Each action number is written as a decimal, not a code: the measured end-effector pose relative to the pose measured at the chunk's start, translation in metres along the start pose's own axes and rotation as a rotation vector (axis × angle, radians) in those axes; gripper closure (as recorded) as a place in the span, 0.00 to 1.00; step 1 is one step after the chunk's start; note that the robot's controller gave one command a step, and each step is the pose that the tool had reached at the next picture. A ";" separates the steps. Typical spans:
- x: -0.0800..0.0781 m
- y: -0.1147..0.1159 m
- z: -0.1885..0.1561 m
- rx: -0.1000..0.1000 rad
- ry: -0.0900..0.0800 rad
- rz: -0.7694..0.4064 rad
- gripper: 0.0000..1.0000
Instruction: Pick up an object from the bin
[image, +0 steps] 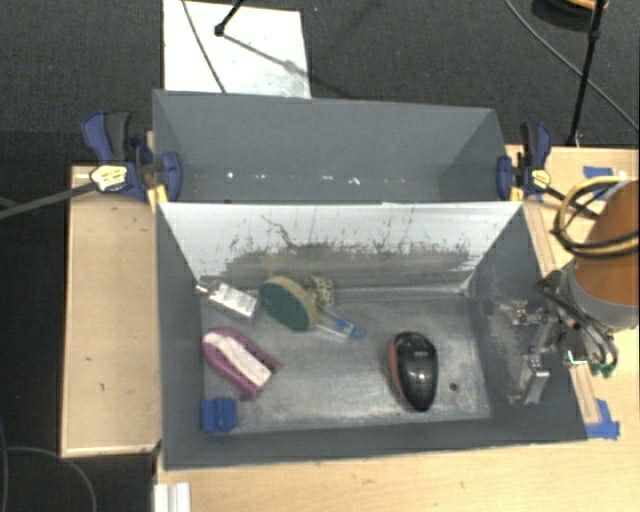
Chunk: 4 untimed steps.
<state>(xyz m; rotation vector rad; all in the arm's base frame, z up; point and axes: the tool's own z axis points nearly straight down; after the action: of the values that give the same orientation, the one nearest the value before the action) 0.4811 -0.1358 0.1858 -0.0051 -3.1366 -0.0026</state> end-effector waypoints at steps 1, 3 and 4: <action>-0.042 0.095 0.056 -0.002 -0.004 -0.202 0.00; -0.042 0.101 0.105 0.003 -0.012 -0.250 0.00; -0.062 0.094 0.109 0.008 -0.014 -0.616 0.00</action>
Offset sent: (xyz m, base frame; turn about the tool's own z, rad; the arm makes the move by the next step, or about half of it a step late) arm 0.0408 0.0910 -0.0546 -0.1929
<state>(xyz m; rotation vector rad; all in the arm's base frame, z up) 0.5426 -0.0417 0.0765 0.9507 -3.0046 0.0076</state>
